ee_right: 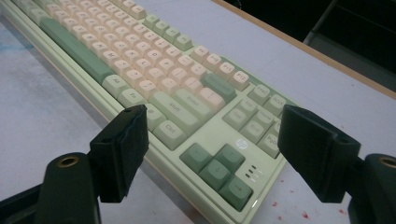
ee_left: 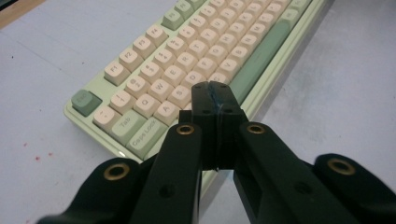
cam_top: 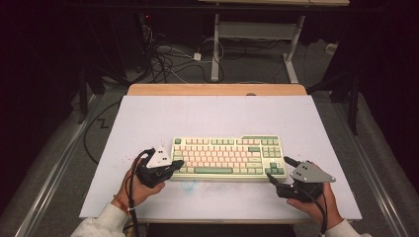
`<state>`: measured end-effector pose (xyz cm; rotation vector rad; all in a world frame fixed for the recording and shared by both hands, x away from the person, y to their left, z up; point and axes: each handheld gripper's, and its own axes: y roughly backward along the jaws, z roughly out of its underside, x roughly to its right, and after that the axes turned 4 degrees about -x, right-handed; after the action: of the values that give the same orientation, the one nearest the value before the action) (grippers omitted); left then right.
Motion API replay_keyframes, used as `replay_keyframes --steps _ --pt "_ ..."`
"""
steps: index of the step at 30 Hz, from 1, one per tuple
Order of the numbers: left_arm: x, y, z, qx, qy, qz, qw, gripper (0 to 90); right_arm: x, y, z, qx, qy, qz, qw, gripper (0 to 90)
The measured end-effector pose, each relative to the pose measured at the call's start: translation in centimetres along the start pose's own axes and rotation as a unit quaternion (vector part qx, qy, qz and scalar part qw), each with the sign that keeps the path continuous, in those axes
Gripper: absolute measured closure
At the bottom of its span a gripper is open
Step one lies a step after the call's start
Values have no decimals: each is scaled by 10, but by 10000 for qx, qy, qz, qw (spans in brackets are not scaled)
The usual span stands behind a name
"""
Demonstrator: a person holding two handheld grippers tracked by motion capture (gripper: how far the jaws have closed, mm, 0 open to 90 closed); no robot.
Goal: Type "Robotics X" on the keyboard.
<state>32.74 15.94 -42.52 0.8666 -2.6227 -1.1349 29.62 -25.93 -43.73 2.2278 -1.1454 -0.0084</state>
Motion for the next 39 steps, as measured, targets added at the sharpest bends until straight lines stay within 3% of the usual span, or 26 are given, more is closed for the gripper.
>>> replay_keyframes --steps 11,20,30,36,39 --pt "2 -30 -26 -332 -211 159 9991 872 -4 -2 -1 -47 118 22 9999 250" --pt "6 -51 -40 -469 -322 245 9981 872 -6 -5 0 -117 221 31 9997 250" --pt "4 -66 -39 -672 -326 212 9970 872 -6 -6 1 -138 211 37 9997 250" --pt "4 -70 -36 -827 -396 84 9958 872 -10 -9 0 -180 314 -3 9993 250" --pt "7 -75 -35 -864 -525 -14 9949 873 -10 -10 -1 -224 294 -10 9993 250"
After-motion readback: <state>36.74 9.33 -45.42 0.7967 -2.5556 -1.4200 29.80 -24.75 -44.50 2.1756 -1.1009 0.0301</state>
